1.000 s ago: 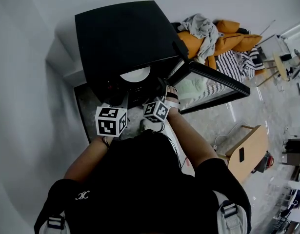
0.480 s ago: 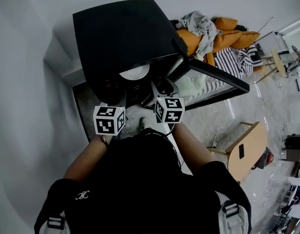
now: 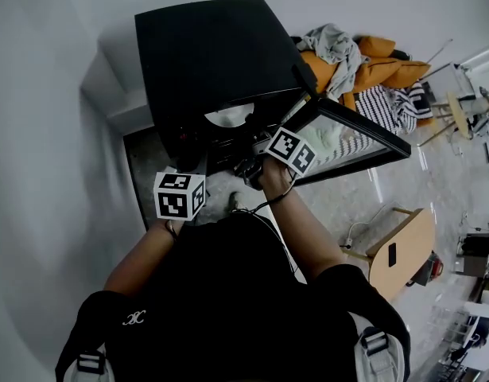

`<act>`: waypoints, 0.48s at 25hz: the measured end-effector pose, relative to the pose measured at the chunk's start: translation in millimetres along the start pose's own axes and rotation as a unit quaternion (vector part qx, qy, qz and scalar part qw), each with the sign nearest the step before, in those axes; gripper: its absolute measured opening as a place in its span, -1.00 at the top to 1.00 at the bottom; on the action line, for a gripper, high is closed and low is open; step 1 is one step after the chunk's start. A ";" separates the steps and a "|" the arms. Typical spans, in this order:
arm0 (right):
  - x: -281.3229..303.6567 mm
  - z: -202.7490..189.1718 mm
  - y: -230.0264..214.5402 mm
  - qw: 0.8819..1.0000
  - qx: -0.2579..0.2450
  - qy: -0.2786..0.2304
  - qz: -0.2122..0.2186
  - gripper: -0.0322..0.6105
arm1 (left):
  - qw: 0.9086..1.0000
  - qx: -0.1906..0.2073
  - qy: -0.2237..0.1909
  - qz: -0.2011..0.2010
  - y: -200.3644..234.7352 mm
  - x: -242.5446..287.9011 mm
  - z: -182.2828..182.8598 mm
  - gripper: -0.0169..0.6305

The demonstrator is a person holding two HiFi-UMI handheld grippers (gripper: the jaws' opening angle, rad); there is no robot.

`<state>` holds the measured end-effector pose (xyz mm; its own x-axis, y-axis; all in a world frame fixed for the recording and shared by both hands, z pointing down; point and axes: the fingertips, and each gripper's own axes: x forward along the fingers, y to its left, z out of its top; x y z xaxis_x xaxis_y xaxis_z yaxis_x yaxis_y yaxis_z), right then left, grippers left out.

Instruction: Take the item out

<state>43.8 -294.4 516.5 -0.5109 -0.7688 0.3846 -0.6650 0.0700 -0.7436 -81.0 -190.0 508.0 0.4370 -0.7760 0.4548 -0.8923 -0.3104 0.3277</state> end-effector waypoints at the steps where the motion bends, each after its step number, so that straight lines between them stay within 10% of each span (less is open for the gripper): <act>1: 2.1 -0.5 -0.9 0.999 0.044 0.004 0.002 0.27 | 1.000 -0.001 -0.001 0.002 0.8 -2.1 -0.1 0.92; 5: 11.7 -3.1 -6.7 0.985 0.172 0.023 0.002 0.27 | 1.000 -0.005 -0.004 0.007 4.9 -4.7 -3.0 0.92; 12: 18.0 -6.7 -14.1 0.970 0.239 0.034 -0.025 0.27 | 1.000 -0.021 -0.011 0.016 15.1 -9.6 -8.3 0.92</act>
<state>40.3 -305.0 537.5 -0.5301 -0.7194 0.4489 -0.3691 -0.2808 -0.8860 -97.7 -182.7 515.5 0.4048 -0.7977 0.4469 -0.9002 -0.2617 0.3481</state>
